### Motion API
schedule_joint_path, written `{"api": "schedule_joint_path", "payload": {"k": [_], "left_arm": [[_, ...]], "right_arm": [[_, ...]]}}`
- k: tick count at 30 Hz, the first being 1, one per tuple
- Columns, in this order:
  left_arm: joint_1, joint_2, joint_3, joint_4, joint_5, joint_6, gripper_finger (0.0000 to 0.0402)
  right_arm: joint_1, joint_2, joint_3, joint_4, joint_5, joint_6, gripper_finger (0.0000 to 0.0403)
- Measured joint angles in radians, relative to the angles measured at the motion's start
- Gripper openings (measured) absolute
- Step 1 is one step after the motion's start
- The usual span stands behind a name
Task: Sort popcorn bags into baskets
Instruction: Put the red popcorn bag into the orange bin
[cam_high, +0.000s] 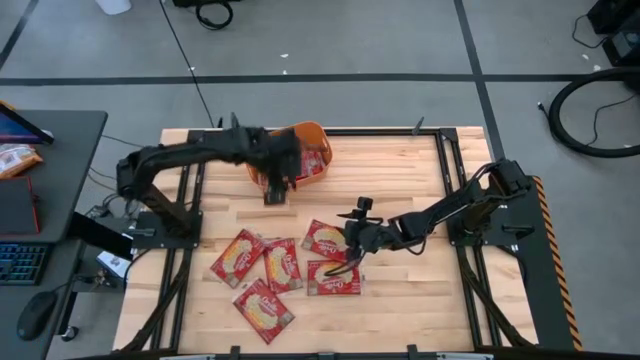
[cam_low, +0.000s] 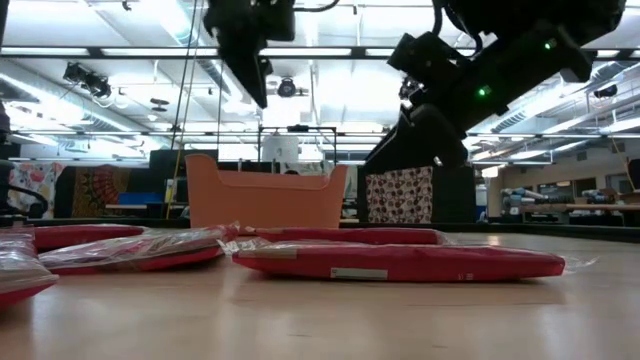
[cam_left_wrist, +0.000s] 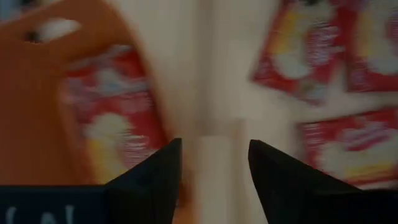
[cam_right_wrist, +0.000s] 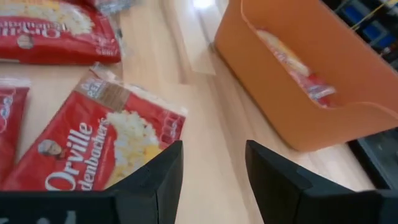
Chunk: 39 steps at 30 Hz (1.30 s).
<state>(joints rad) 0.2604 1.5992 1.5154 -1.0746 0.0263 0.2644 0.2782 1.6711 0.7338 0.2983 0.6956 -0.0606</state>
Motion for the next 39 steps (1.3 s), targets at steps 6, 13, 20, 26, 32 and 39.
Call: {"api": "schedule_joint_path", "payload": {"k": [6, 13, 20, 26, 32, 39], "left_arm": [[-0.189, 0.012, -0.047, -0.056, -0.003, -0.326, 0.0188], [-0.395, 0.013, -0.189, -0.047, -0.047, -0.701, 0.0188], [-0.575, 0.013, -0.266, -0.045, -0.156, -1.118, 0.0187], [-0.698, 0.030, -0.268, -0.049, -0.235, -1.426, 0.0187], [-0.772, 0.106, -0.269, -0.098, -0.247, -1.628, 0.0187], [-0.800, 0.228, -0.269, -0.105, -0.210, -1.690, 0.0187]], "right_arm": [[0.002, 0.000, -0.001, 0.032, 0.018, -0.021, 0.0177], [0.043, 0.000, -0.001, 0.035, 0.018, -0.019, 0.0177], [0.086, 0.000, -0.001, 0.051, 0.017, -0.024, 0.0177], [0.127, 0.000, -0.001, 0.053, 0.010, -0.030, 0.0177], [0.162, 0.000, -0.002, 0.080, 0.001, -0.079, 0.0178], [0.166, 0.011, -0.002, 0.082, -0.073, -0.079, 0.0178]]}}
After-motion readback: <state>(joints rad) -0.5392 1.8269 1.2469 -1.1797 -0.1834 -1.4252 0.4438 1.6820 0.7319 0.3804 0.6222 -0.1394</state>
